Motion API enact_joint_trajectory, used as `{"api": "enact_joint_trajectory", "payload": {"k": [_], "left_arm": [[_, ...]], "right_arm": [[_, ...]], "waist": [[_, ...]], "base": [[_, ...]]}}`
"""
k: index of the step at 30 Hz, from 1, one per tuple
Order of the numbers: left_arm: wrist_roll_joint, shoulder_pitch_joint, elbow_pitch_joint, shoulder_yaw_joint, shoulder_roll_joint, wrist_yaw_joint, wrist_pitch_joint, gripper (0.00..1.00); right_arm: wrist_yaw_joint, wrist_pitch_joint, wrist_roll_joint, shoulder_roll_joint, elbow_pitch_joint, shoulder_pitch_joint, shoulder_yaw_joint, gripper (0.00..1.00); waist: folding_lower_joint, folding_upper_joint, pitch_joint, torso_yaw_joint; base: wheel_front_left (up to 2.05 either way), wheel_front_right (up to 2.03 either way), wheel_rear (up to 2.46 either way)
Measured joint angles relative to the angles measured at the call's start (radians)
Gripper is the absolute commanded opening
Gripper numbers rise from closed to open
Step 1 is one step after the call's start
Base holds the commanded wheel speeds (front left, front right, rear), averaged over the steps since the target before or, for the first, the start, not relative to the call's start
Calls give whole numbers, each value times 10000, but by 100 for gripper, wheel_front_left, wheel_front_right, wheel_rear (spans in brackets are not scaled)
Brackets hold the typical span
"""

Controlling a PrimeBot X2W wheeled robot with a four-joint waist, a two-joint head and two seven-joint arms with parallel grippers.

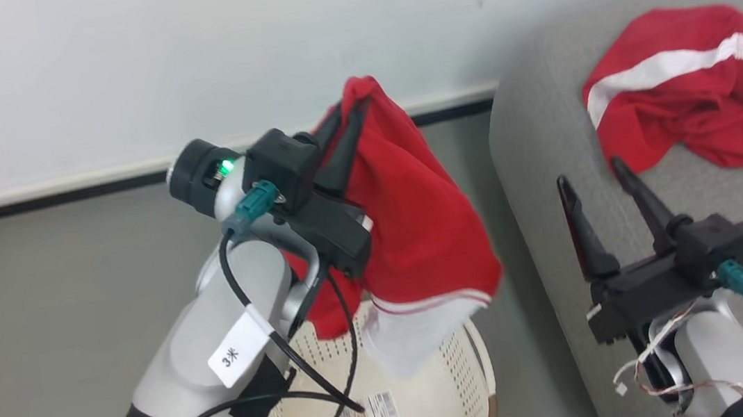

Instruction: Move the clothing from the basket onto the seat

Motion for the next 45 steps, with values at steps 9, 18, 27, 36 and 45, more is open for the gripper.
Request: {"api": "enact_joint_trajectory", "payload": {"k": [9, 18, 27, 36, 45], "left_arm": [[-732, 545, -54, -905, 0, 6, -25, 0], [-1254, 852, -742, -1632, 10, 196, 17, 0], [-1446, 1004, -1162, -2063, 12, 431, 247, 0], [-1546, 1257, -1346, -2228, 33, 623, 445, 0], [-1791, 1850, -1317, -1900, 328, 905, 460, 100]], "right_arm": [[341, 69, -17, 40, 487, 651, 637, 100], [669, 69, -102, 38, 840, 910, 1722, 100], [754, 88, -23, 107, 1645, 103, 2867, 100], [755, 84, 1003, -17, 1898, -636, 4548, 0], [755, 82, 1605, -360, 1948, -985, 4750, 0]], "waist": [[1, 1, -1340, 137], [1, 0, -2350, 449], [3, 0, -2633, 927], [4, 2, -2608, 1230], [4, 2, -2559, 952]], "base": [[0, 0, 0], [0, 0, 0], [0, 0, 0], [0, 0, 0], [0, 0, 0]]}}
